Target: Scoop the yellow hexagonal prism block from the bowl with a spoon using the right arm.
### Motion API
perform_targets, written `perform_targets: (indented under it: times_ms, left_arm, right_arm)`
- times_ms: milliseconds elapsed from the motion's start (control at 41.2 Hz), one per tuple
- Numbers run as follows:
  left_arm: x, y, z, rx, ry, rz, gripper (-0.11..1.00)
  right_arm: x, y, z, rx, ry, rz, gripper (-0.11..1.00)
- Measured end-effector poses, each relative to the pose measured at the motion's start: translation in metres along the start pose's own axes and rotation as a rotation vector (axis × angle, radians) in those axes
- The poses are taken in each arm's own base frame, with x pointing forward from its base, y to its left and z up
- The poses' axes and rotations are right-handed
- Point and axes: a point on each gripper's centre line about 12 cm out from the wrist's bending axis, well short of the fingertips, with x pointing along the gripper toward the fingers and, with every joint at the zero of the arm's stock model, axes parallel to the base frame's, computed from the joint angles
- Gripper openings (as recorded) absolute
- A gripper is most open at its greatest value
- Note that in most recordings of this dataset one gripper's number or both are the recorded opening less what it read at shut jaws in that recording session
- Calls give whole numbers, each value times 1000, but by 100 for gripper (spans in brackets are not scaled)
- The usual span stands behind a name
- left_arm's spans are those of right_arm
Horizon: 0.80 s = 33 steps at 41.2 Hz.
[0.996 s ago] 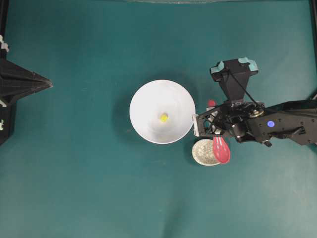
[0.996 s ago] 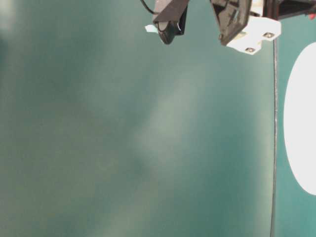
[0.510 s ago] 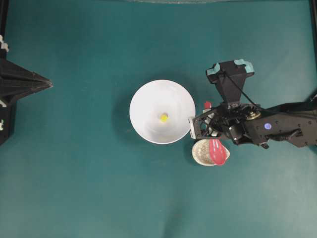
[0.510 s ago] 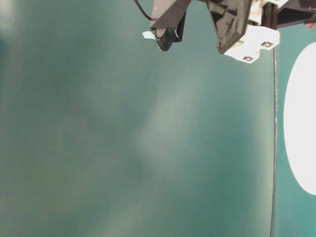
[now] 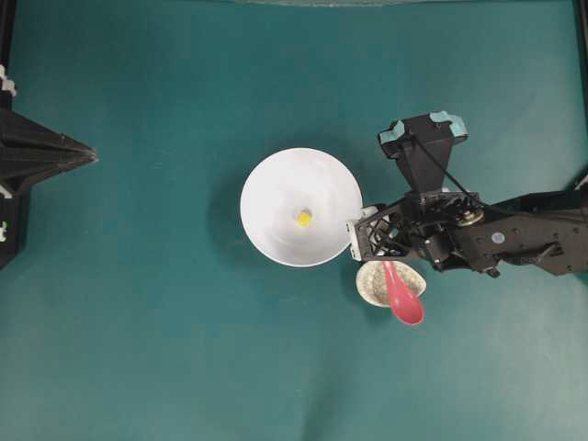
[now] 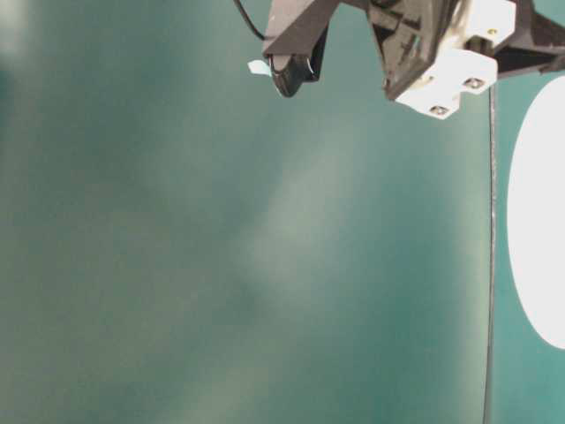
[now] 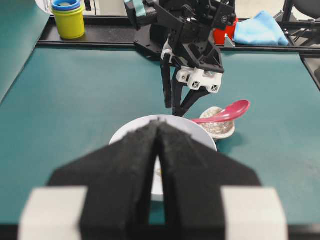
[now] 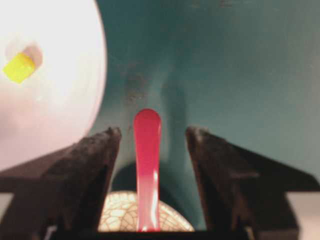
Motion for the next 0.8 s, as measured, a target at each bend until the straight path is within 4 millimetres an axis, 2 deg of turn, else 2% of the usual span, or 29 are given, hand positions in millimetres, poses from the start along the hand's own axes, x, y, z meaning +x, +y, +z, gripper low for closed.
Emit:
perform_targets:
  times_ms: [364, 607, 802]
  left_arm:
    - [0, 0, 0, 0, 0, 0, 3]
    - [0, 0, 0, 0, 0, 0, 3]
    - [0, 0, 0, 0, -2, 0, 3]
  right_arm:
    - [-1, 0, 1, -13, -8, 3, 60]
    - [-1, -2, -5, -95, -37, 9, 60]
    - [-12, -8, -12, -177, -69, 46, 60]
